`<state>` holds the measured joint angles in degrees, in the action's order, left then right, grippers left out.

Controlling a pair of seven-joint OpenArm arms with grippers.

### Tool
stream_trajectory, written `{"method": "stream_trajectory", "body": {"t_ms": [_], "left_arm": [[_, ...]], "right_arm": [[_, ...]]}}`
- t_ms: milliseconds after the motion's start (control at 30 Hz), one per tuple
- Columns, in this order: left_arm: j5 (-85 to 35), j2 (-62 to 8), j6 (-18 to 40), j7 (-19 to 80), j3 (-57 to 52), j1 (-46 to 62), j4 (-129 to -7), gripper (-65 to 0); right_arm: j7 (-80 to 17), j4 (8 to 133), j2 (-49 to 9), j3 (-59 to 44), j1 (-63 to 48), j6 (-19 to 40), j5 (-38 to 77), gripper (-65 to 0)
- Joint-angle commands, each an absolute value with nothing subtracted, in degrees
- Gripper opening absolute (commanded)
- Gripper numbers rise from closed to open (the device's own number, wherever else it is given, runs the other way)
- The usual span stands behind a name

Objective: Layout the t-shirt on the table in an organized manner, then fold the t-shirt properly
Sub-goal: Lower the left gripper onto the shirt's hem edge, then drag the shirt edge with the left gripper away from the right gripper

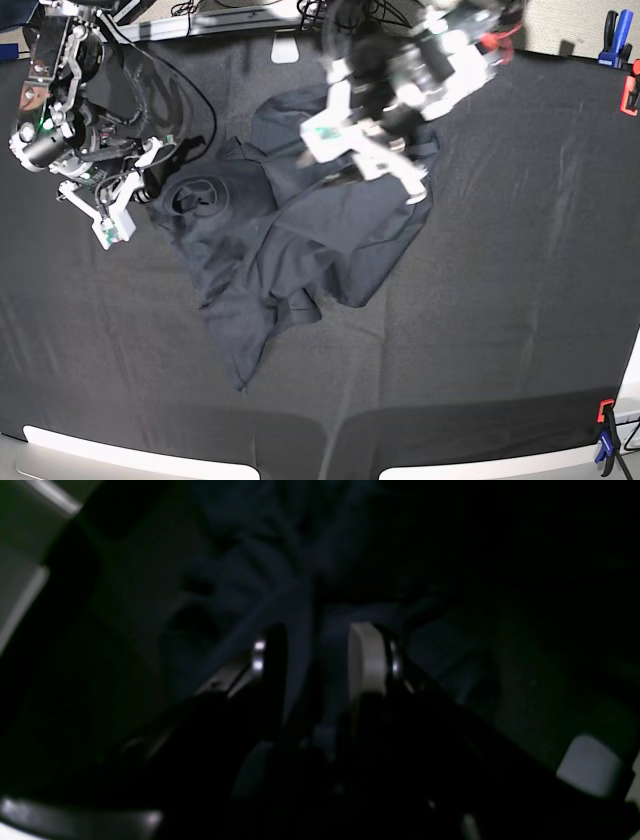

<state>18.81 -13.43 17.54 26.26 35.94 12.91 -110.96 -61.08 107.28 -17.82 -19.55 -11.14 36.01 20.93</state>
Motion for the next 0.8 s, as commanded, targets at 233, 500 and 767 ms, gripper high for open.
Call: {"method": "stream_trajectory", "body": {"t_ms": [233,500,767], "left_arm": [[25.9,-10.3,7.6,25.7,36.6,8.6,-97.6,-45.8],[29.1,-10.3,2.7,25.7,36.6,7.7,-95.4,-45.8],[31.3,-10.4,-7.0,27.1,36.6,7.7,-97.1,-45.8]], "right_arm": [[-60.9,108.1,-18.6,-19.8,-10.5,36.0,21.2,-65.0],[-60.9,108.1,-18.6,-19.8,-10.5,36.0,21.2,-65.0],[-60.9,108.1,-18.6,-19.8,-10.5,36.0,21.3,-65.0]]}}
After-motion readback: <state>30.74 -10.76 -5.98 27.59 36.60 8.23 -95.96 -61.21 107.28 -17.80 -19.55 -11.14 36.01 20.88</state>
